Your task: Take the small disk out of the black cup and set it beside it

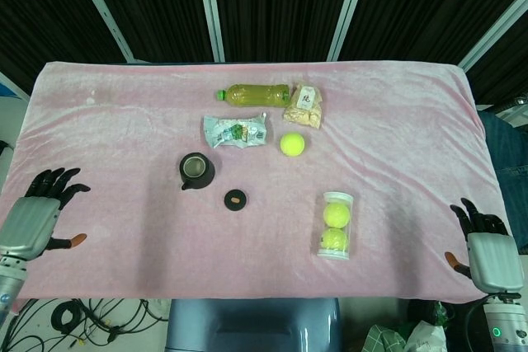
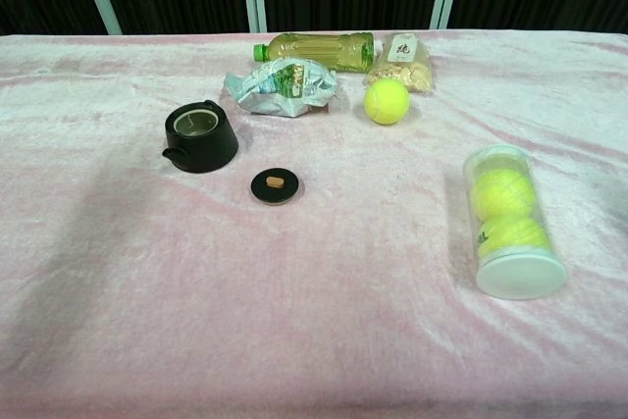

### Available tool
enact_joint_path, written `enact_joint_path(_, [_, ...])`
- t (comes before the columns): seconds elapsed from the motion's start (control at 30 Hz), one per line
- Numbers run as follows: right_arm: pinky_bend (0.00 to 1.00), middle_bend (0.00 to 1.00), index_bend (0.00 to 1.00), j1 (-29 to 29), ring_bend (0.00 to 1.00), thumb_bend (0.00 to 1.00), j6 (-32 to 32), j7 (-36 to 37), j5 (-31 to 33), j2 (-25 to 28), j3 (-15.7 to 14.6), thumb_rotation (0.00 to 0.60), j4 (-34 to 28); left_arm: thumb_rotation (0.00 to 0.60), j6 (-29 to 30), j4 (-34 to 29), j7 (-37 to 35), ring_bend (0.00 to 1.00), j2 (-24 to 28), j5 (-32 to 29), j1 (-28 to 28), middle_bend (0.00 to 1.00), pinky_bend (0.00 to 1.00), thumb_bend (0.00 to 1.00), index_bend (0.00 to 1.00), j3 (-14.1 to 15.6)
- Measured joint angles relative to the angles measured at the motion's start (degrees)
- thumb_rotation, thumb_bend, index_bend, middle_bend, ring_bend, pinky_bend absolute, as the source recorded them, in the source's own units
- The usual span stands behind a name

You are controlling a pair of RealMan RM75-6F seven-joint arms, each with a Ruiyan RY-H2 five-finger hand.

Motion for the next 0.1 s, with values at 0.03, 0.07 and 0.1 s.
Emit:
enact_joint_path(0.03, [0.21,0.1,0.19,0.0,0.26,0.09,0.0,0.0,0.0,0.0,0.0,0.6,0.0,0.6,0.8,2.1,-1.0,0.0,-0.4,1.3,0.8,0.07,0.0,0.09,0.25,0.4])
enact_joint_path(0.07, [0.21,0.1,0.19,0.1,0.26,0.09,-0.1,0.0,0.1,-0.1,0.1,0.6,-0.1,0.6,1.5,4.2,-1.9,0.0,-0.9,2.2,1.5,0.07,0.0,0.09,0.25,0.7])
enact_joint_path(0.1, [0.21,0.1,0.19,0.1,0.26,0.09,-0.1,0.0,0.1,-0.2,0.1,0.6,-0.1,0.6,2.4,6.9,-3.2,0.0,-1.7,3.3,2.3,0.07,0.0,0.09,0.25,0.9])
